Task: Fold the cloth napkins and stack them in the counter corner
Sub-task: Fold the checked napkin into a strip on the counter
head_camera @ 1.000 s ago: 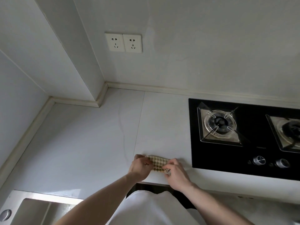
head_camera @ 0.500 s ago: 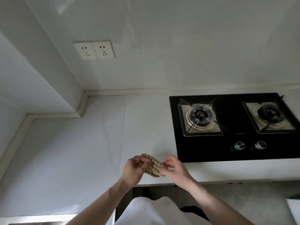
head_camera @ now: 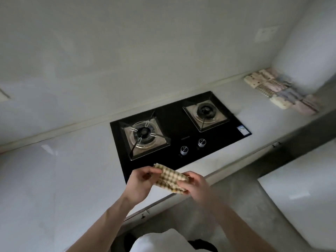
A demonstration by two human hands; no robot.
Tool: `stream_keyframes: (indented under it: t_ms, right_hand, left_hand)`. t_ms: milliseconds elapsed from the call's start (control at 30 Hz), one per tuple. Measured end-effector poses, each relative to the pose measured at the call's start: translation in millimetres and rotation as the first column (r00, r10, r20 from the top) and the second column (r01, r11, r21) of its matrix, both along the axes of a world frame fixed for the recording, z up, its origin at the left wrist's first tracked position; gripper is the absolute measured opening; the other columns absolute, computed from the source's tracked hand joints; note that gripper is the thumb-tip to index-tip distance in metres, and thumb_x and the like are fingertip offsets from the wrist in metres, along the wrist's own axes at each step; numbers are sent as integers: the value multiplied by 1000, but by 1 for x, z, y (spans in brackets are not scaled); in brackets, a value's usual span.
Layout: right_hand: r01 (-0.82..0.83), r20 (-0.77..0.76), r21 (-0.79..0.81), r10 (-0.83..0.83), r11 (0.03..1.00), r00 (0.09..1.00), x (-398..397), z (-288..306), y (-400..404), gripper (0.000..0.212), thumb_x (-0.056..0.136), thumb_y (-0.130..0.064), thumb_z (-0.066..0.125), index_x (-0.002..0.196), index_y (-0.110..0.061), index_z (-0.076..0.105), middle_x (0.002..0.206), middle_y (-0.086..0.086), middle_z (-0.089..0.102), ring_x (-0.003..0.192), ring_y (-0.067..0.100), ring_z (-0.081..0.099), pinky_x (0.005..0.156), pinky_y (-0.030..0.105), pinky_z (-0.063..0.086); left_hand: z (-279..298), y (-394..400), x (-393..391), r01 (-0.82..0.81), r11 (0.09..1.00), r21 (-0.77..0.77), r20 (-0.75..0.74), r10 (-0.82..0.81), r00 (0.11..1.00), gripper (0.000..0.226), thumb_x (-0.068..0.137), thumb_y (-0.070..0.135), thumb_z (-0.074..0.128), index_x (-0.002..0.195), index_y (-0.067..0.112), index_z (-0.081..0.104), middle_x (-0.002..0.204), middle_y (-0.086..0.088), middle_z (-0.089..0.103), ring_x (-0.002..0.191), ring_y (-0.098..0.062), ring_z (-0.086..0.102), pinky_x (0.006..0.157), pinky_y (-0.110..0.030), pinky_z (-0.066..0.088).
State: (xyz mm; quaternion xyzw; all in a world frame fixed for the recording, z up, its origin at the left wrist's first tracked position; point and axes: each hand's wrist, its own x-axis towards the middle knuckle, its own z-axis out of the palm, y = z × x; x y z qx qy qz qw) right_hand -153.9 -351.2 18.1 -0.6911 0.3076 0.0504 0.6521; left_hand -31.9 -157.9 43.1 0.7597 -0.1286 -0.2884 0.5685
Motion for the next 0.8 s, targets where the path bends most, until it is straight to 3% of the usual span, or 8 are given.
stream_keyframes:
  t_ms: [100,233,300,400,500,667,800]
  right_hand:
    - [30,-1,-61,-30,998,1000,-31,4,-54,14,87,-16,76,100,-12,72,91,5,74,77,14,74,66,29,59]
    - [100,7,-77,-100,992,995,-66,12,-113,7,90,-16,73,96,-13,73,79,-2,72,69,8,70,62,24,55]
    - [131,8,-66,-131,989,991,-83,11,-138,3,90,-18,72,93,-17,74,77,-4,70,70,7,68,64,24,53]
    - [206,26,-59,-204,977,979,-106,7,-171,4,85,-24,74,89,-26,76,76,-3,72,71,13,67,67,31,53]
    - [294,30,-50,-293,954,956,-123,3,-199,6,91,-19,74,94,-24,76,78,-4,73,71,13,68,66,29,54]
    - [413,20,-57,-412,909,911,-142,3,-248,7,94,-20,71,101,-20,73,87,0,75,76,16,70,68,24,55]
    - [480,-12,-82,-482,873,876,-150,10,-300,5,93,-13,71,98,-14,71,86,4,74,72,12,68,65,22,54]
  left_hand:
    - [1,-55,-19,74,997,20,17,-74,997,14,93,8,72,92,18,82,93,6,79,87,-8,73,77,-20,55]
    - [1,-124,-45,91,995,31,39,-92,995,14,88,5,77,85,18,81,79,6,76,65,-4,64,64,-18,50]
    - [0,-154,-56,120,991,50,33,-122,992,15,86,8,80,82,22,80,79,2,75,61,-10,60,60,-25,49]
    - [0,-197,-65,189,977,100,29,-192,981,14,84,12,82,79,25,77,84,1,74,61,-18,59,60,-36,51]
    - [0,-242,-66,255,952,167,56,-267,962,14,82,17,83,79,28,75,86,3,73,62,-16,65,64,-38,57]
    - [0,-325,-64,347,913,215,96,-373,923,22,81,24,85,91,17,66,84,5,70,63,-8,59,60,-23,52]
    - [-2,-400,-58,463,867,182,86,-483,871,23,80,21,86,92,18,66,87,2,70,77,-14,66,74,-30,59]
